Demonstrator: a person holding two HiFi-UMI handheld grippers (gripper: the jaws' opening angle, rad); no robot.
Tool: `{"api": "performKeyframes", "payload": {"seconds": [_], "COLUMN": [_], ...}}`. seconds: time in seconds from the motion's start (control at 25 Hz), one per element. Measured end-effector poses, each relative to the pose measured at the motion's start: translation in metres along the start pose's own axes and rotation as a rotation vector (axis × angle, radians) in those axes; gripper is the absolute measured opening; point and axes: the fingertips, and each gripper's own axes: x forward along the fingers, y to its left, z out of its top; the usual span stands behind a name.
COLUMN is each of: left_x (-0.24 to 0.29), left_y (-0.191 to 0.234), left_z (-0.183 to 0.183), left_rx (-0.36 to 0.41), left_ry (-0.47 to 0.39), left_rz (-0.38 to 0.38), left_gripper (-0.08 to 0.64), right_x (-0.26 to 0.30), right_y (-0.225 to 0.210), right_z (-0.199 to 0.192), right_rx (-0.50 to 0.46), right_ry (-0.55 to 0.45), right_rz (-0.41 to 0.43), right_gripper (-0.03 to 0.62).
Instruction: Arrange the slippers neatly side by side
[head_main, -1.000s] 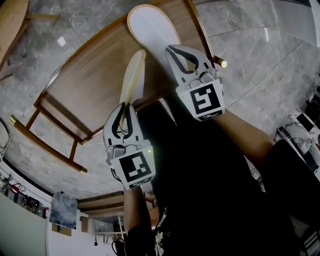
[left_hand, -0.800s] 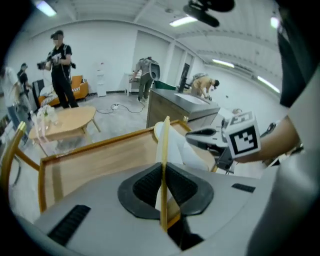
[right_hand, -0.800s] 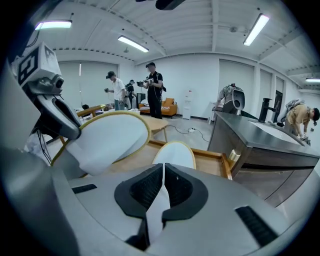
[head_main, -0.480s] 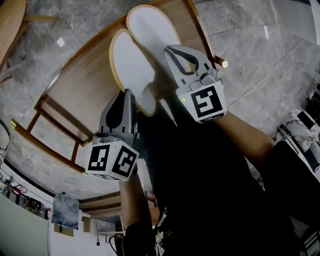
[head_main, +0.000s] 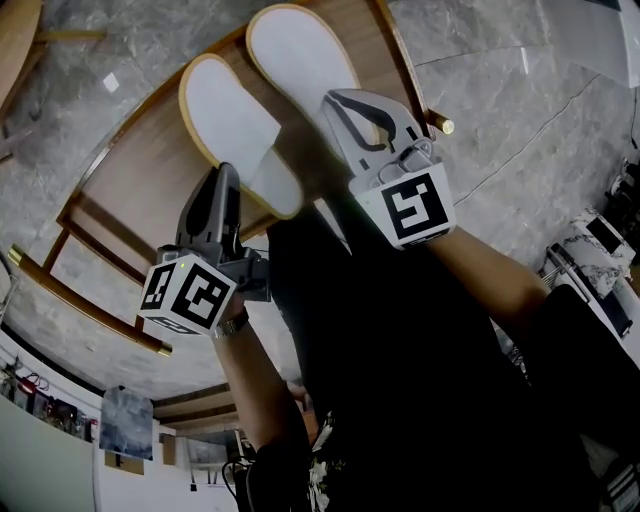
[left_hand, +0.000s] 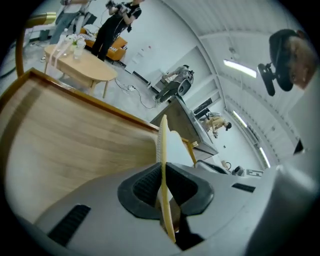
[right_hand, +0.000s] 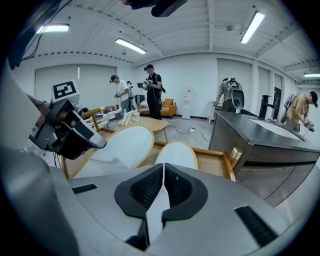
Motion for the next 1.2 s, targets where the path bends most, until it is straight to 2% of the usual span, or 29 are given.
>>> {"api": "performKeyframes", "payload": {"seconds": [0.24,0.52,0.6,0.76,0.84,0.96,1.08,1.2], "left_x": [0.002,0.011,0.012,0.007,0.004,-0.001,-0.004,0.005], "left_y": [0.034,0.051,0.058,0.067,0.069,0.063,0.046,0.024], "left_z": [-0.002,-0.011,-0.014,-0.013,-0.013,-0.008,-0.001,-0.008], "left_rx": [0.03,0.019,0.067,0.229,0.287,0.339,0.37,0.41], "left_ry": [0.022,0.044,0.063,0.084,0.09,0.072,-0.003,-0.018], "left_rz": [0.087,0.123,0.171,0.301,0.333,0.355,0.364,0.337], "left_gripper": [0.029,0.052,0.065,0.098,0.116,0.12,0.12,0.13], "right_x": [0.004,0.006,0.005,0.003,0.003,0.002,0.003,0.008], "right_y": [0.003,0.004,0.002,0.0,0.001,-0.004,-0.011,-0.016], "right_z": [0.0,0.0,0.0,-0.002,-0.003,-0.004,-0.008,-0.017], "right_rx": [0.003,0.011,0.013,0.025,0.038,0.052,0.045,0.037], "right_ry": [0.006,0.011,0.008,-0.004,-0.008,-0.008,-0.003,0.025], "right_rz": [0.002,0.008,0.005,0.009,0.017,0.01,0.018,0.04], "right_gripper": [0.006,0.006,0.006,0.006,0.006,0.008,0.015,0.104]}}
